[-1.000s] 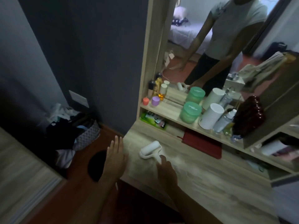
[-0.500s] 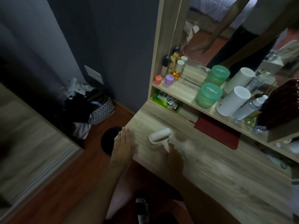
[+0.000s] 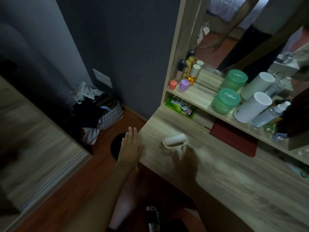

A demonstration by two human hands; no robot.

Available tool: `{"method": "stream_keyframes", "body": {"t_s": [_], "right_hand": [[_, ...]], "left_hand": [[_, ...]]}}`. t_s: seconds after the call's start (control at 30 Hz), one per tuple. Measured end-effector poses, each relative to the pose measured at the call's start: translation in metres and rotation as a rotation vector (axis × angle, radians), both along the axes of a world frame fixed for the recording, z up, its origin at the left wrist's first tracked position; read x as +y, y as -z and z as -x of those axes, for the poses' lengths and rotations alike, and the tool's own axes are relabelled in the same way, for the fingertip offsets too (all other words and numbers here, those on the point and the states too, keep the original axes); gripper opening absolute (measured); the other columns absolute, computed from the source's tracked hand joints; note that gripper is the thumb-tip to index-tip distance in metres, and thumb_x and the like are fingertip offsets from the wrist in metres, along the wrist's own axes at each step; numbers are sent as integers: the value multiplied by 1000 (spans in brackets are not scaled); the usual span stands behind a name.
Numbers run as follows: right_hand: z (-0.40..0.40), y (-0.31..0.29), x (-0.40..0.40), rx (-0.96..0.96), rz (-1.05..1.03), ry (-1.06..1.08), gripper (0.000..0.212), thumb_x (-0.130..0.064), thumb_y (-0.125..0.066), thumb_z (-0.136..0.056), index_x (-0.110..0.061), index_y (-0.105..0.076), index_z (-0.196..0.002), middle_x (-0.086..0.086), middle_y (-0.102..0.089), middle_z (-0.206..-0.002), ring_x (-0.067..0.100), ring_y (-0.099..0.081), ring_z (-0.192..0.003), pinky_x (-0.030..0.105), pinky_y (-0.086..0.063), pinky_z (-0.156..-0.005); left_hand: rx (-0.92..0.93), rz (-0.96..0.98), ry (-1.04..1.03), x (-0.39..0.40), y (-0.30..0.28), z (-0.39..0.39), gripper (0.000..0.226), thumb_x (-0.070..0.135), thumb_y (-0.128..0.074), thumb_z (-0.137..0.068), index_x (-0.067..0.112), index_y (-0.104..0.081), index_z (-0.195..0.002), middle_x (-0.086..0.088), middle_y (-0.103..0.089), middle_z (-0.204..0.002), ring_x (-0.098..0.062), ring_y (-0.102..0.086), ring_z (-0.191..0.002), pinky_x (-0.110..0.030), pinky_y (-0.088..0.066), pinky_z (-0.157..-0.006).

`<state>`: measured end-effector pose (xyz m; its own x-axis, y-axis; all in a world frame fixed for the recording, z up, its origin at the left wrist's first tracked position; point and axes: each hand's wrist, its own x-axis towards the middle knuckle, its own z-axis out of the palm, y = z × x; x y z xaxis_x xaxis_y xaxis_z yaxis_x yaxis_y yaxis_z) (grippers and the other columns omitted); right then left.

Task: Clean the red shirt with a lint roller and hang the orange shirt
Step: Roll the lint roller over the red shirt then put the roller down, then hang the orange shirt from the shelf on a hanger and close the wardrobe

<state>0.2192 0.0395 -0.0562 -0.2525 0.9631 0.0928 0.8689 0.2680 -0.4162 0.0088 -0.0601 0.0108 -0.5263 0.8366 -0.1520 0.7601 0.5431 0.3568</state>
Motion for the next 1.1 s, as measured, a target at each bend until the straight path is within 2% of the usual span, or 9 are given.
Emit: {"method": "stream_keyframes", "body": {"t_s": [0.13,0.3,0.4,0.47,0.57,0.7,0.83,0.97,1.1], "right_hand": [[34,-9,-13,-110,-39,-115,73,-41,-57,-88,1,-36,-143,19,-42,-146,34,-39,-137,51,-27,-114],[106,-22,-47,-210,-13,-377,77,-53,-28,-92,0,-35,-147,19,-36,-153,36,-35,-141,52,-29,-114],[157,-31,-71,-193,60,-503,90,-67,-13,-91,-3,-18,-153,15,-22,-160,31,-19,-148,46,-11,-120],[200,-36,-92,-187,70,-609,94,-72,-3,-88,-7,-11,-155,10,-12,-163,27,-10,-150,43,-6,-120],[270,-52,-128,-155,20,-734,86,-66,-15,-93,-6,-17,-154,11,-16,-162,29,-15,-150,46,-11,-120],[363,-83,-182,-93,-47,-892,84,-65,-21,-95,-6,-15,-154,10,-16,-162,26,-13,-150,47,-12,-121],[447,-124,-243,34,-82,-1024,82,-63,-20,-96,-10,-4,-155,5,-2,-164,21,-1,-151,42,2,-122],[523,-180,-294,222,-143,-1103,81,-61,-27,-97,-12,2,-155,1,6,-163,17,5,-151,39,10,-120],[592,-270,-317,437,-261,-1159,82,-61,-29,-96,-10,-4,-156,4,-1,-164,19,0,-151,44,1,-122]], "left_hand": [[-29,-10,-25,-20,0,22,71,43,-30,-101,7,4,-152,-15,8,-160,-29,-1,-148,-42,-8,-119],[-20,-32,-140,-68,-7,74,73,41,-34,-100,8,5,-151,-14,8,-160,-27,2,-149,-42,-7,-121],[-14,-64,-220,-104,-16,111,71,40,-35,-100,5,-1,-152,-17,3,-160,-29,-3,-148,-42,-7,-119],[20,-76,-295,-141,-23,143,72,44,-31,-97,1,-11,-151,-20,-7,-159,-35,-13,-146,-45,-15,-117],[59,-69,-404,-202,-33,195,80,51,-17,-89,-3,-16,-149,-23,-13,-157,-36,-19,-145,-44,-16,-117],[151,-101,-562,-281,-53,253,71,39,-35,-100,1,-3,-151,-19,2,-159,-34,-6,-148,-41,-7,-119],[222,-131,-659,-346,-83,297,74,43,-35,-99,5,1,-151,-16,6,-160,-32,-3,-148,-42,-8,-119],[323,-154,-674,-389,-137,351,80,53,-19,-89,2,-13,-150,-20,-8,-158,-39,-17,-145,-49,-20,-115],[497,-236,-648,-403,-222,406,75,49,-32,-95,5,-10,-152,-18,-4,-159,-37,-11,-146,-48,-17,-117]]}}
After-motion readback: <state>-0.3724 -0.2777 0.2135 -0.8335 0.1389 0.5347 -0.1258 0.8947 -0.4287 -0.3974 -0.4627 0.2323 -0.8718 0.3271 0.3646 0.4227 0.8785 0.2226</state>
